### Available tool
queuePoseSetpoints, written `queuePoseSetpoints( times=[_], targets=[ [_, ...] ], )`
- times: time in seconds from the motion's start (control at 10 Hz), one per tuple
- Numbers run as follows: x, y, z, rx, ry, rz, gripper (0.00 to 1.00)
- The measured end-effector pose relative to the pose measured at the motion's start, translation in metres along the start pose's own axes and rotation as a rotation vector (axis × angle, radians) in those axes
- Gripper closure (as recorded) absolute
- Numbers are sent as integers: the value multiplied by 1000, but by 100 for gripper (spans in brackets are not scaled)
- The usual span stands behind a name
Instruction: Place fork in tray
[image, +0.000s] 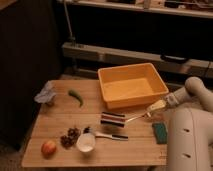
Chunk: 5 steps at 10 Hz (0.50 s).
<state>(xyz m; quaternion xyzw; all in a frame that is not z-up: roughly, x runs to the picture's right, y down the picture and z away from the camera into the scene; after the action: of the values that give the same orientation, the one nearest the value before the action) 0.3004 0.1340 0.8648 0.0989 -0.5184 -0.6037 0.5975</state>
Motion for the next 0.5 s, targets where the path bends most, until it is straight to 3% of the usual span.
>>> queuePoseSetpoints(
  times=[0.5],
  targets=[
    [5,0,1,11,-6,6,26]
  ],
)
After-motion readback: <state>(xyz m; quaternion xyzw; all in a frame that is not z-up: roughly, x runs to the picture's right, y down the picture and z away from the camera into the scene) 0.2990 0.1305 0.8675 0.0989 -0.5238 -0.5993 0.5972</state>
